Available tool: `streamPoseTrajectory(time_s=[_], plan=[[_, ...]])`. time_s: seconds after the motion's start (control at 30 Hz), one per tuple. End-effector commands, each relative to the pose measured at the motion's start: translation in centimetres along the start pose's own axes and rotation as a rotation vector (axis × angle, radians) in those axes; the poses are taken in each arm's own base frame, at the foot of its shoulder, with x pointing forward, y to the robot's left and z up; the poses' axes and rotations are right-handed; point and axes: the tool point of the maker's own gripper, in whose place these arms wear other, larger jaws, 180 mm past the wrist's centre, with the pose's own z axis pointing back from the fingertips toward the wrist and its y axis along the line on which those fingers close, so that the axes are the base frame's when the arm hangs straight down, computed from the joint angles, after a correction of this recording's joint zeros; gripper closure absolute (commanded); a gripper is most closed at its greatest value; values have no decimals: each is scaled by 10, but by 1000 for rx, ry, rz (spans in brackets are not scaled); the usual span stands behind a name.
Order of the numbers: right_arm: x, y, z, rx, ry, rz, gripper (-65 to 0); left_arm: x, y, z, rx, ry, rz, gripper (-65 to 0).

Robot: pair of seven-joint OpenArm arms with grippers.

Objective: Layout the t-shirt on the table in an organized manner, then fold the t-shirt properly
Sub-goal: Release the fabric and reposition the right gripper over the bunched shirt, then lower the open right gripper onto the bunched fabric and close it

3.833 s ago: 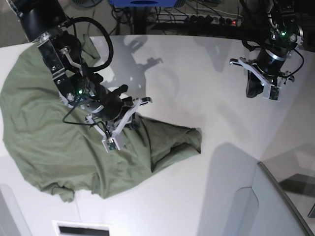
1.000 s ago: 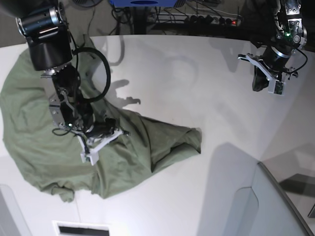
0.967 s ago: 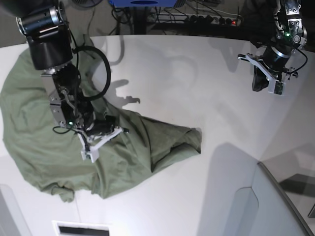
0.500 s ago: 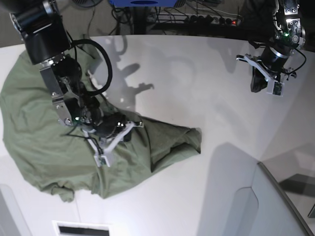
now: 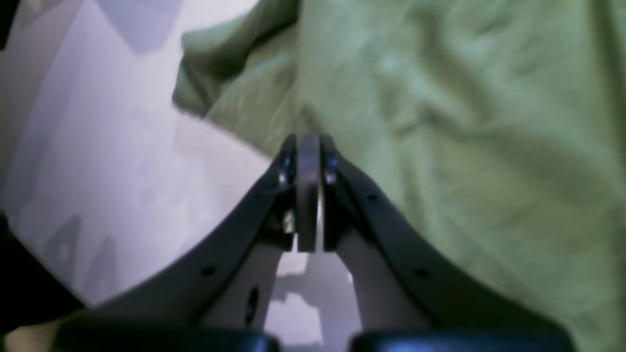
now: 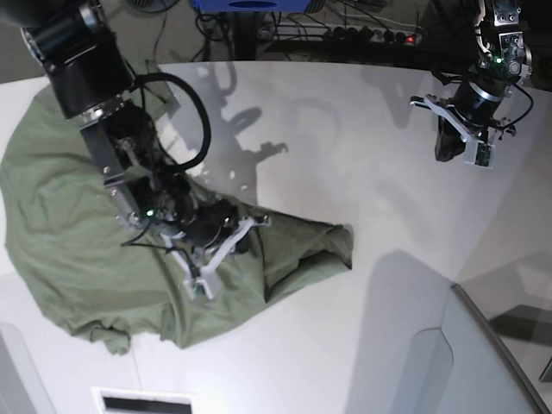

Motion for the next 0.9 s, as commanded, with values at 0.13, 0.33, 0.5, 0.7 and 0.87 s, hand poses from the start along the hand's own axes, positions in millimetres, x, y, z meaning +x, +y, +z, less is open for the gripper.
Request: streamPoseTrajectory(time_s=[0.13, 0.33, 0.5, 0.7, 0.87], plan=[[51, -1, -6, -1, -45, 25, -6, 15, 4, 2, 4, -49, -12, 0], [49, 38, -4, 75, -20, 24, -6, 26, -1, 4, 1, -77, -13, 0], [65, 45, -3, 85, -50, 28, -36, 24, -2, 4, 2, -73, -8, 0], [80, 31, -14, 50, -75, 17, -324, 22, -2, 4, 1, -69, -8, 0], [79, 3, -32, -14, -62, -13, -417, 25, 1, 4, 10, -75, -7, 0]])
